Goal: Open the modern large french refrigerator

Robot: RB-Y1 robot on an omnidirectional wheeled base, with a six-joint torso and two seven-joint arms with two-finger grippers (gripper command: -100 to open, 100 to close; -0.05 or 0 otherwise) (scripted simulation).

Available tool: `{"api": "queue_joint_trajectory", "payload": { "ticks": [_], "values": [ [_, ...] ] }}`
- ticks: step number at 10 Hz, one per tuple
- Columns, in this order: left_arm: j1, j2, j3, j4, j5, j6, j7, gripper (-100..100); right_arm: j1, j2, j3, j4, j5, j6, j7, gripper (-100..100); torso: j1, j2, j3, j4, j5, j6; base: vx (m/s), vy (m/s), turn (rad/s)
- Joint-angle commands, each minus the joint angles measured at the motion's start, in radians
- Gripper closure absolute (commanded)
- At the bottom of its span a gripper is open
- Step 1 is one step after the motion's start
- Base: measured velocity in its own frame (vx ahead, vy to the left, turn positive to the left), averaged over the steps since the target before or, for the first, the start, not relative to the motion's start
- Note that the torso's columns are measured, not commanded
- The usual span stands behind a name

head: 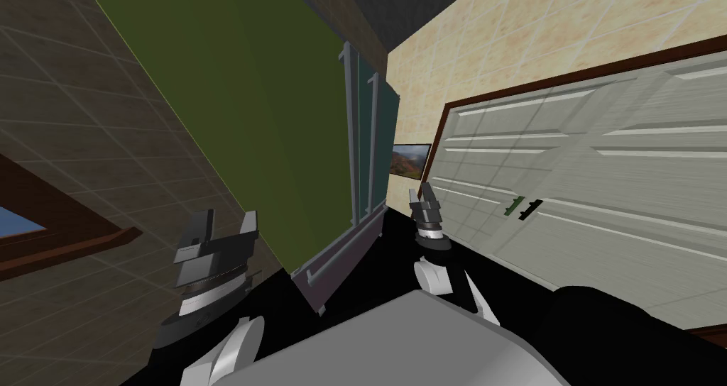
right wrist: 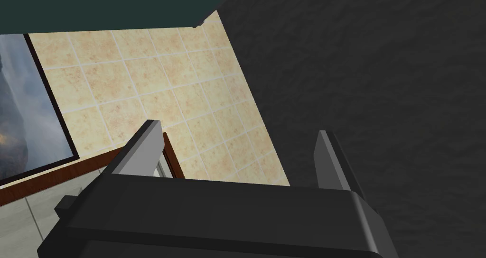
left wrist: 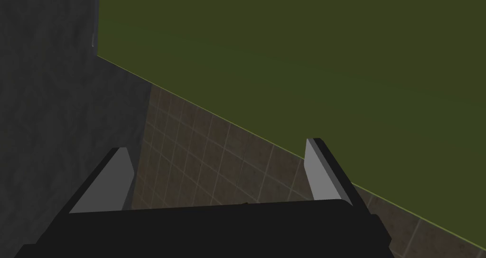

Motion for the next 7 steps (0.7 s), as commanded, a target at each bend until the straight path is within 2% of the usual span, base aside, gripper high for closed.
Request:
{"api": "queue_joint_trajectory", "payload": {
  "ticks": [1,7],
  "values": [
    [0.000,0.000,0.000,0.000,0.000,0.000,0.000,0,0.000,0.000,0.000,0.000,0.000,0.000,0.000,0,0.000,0.041,-0.082,0.041,0.000,0.000,0.000,0.000,0.000],
    [0.000,0.000,0.000,0.000,0.000,0.000,0.000,0,0.000,0.000,0.000,0.000,0.000,0.000,0.000,0,0.000,0.470,-0.939,0.470,0.000,0.000,0.000,0.000,0.000]
  ]
}}
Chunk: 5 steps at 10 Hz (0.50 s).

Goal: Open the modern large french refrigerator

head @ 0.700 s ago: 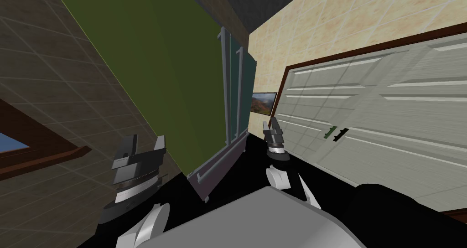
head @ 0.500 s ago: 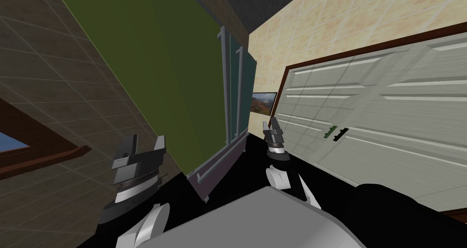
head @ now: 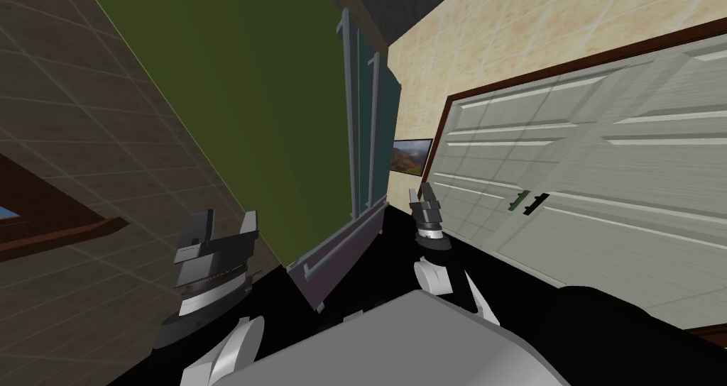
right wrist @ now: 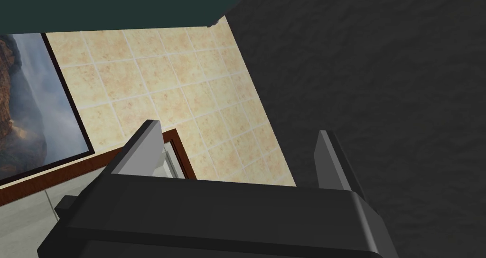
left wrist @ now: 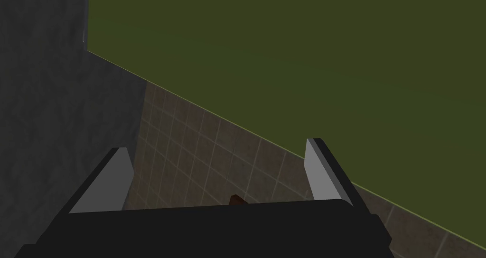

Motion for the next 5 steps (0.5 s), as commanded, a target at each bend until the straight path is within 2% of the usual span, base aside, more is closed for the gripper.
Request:
{"api": "queue_joint_trajectory", "payload": {
  "ticks": [1,2,3,5],
  "values": [
    [0.000,0.000,0.000,0.000,0.000,0.000,0.000,0,0.000,0.000,0.000,0.000,0.000,0.000,0.000,0,0.000,0.074,-0.148,0.074,0.000,0.000,0.000,0.000,0.000],
    [0.000,0.000,0.000,0.000,0.000,0.000,0.000,0,0.000,0.000,0.000,0.000,0.000,0.000,0.000,0,0.000,0.148,-0.295,0.148,0.000,0.000,0.000,0.000,0.000],
    [-0.001,0.033,0.003,0.009,0.005,-0.004,0.004,-100,0.000,0.000,0.000,0.000,0.000,0.000,0.000,0,0.000,0.221,-0.443,0.221,0.000,0.000,0.007,-0.011,-0.049],
    [-0.003,0.076,0.011,0.030,0.015,-0.013,0.012,-100,0.000,0.000,0.000,0.000,0.000,0.000,0.000,0,-0.001,0.264,-0.531,0.264,0.000,0.000,0.005,-0.029,-0.070]
  ]
}}
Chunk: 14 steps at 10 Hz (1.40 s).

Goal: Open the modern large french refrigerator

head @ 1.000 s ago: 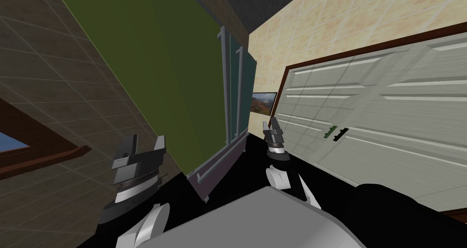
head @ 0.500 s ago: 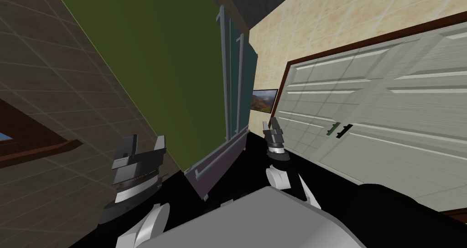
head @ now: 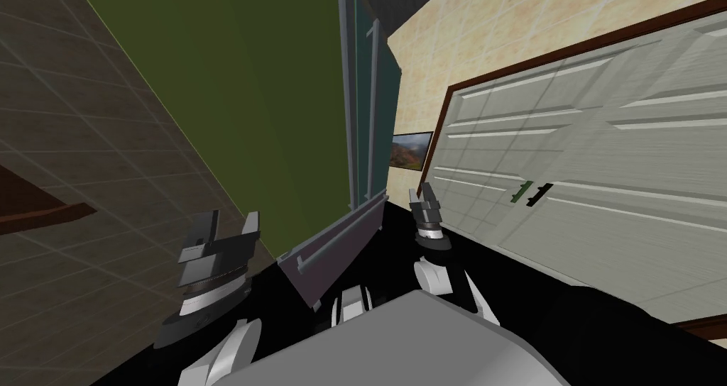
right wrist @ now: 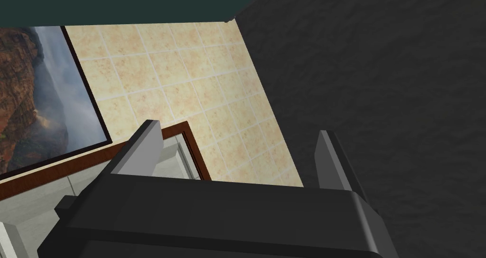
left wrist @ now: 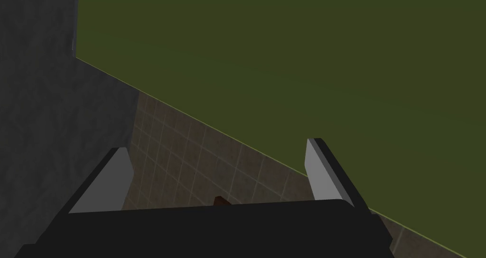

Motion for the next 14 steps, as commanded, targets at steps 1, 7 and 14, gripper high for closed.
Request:
{"api": "queue_joint_trajectory", "payload": {
  "ticks": [1,7,14],
  "values": [
    [-0.003,0.054,0.012,0.030,0.016,-0.012,0.013,-100,0.000,0.000,0.000,0.000,0.000,0.000,0.000,0,0.000,0.002,-0.005,0.003,0.000,0.000,0.008,-0.042,-0.079],
    [-0.016,0.116,0.071,0.180,0.096,-0.082,0.074,-100,0.000,0.000,0.000,0.000,0.000,0.000,0.000,0,0.001,0.004,-0.005,0.004,0.000,0.000,0.020,-0.081,-0.180],
    [-0.032,0.115,0.151,0.376,0.205,-0.180,0.157,-100,0.000,0.000,0.000,0.000,0.000,0.000,0.000,0,0.001,0.004,-0.005,0.004,0.000,0.000,0.040,-0.091,-0.205]
  ]
}}
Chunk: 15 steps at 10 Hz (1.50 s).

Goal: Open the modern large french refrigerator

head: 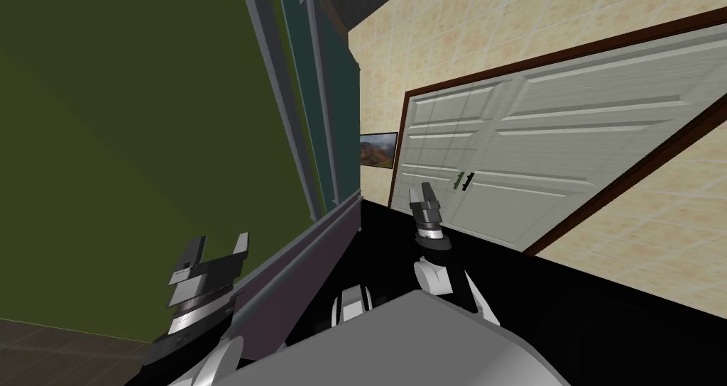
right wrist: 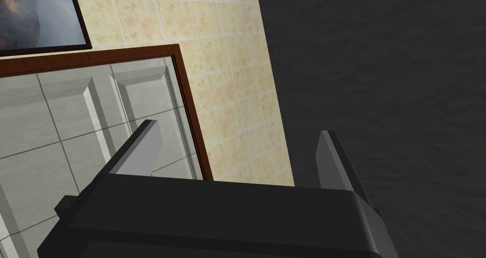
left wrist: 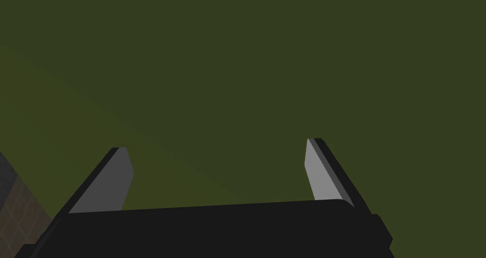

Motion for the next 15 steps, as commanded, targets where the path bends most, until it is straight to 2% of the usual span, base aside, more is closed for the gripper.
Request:
{"api": "queue_joint_trajectory", "payload": {
  "ticks": [1,7,8,10,11,13,14,15],
  "values": [
    [-0.004,-0.003,0.033,0.080,0.044,-0.039,0.035,-100,0.000,0.000,0.000,0.000,0.000,0.000,0.000,0,-0.001,0.000,0.000,0.000,0.000,0.000,0.047,-0.095,-0.239],
    [-0.024,-0.016,0.108,0.275,0.146,-0.125,0.114,-100,0.000,0.000,0.000,0.000,0.000,0.000,0.000,0,0.000,0.000,0.000,0.000,0.000,0.000,0.059,-0.094,-0.224],
    [-0.024,-0.016,0.108,0.288,0.146,-0.125,0.114,-100,0.000,0.000,0.000,0.000,0.000,0.000,0.000,0,0.000,-0.001,0.000,0.000,0.000,0.000,0.049,-0.065,-0.057],
    [-0.032,-0.021,0.134,0.349,0.181,-0.153,0.140,-100,0.000,0.000,0.000,0.000,0.000,0.000,0.000,0,0.002,0.001,0.001,0.000,0.001,0.000,0.043,-0.064,-0.203],
    [-0.032,-0.021,0.134,0.362,0.181,-0.153,0.140,-100,0.000,0.000,0.000,0.000,0.000,0.000,0.000,0,-0.001,0.000,0.000,0.000,0.000,0.001,0.034,-0.052,-0.083],
    [-0.040,-0.026,0.158,0.422,0.214,-0.180,0.166,-100,0.000,0.000,0.000,0.000,0.000,0.000,0.000,0,0.001,0.000,0.000,0.000,0.000,0.000,0.040,-0.051,-0.173],
    [-0.040,-0.026,0.158,0.435,0.214,-0.180,0.166,-100,0.000,0.000,0.000,0.000,0.000,0.000,0.000,0,0.000,-0.001,-0.001,0.000,0.000,0.000,0.049,-0.045,-0.070],
    [-0.043,-0.028,0.170,0.470,0.230,-0.193,0.178,-100,0.000,0.000,0.000,0.000,0.000,0.000,0.000,0,0.000,-0.001,-0.001,0.000,0.000,0.000,0.046,-0.057,-0.141]
  ]
}}
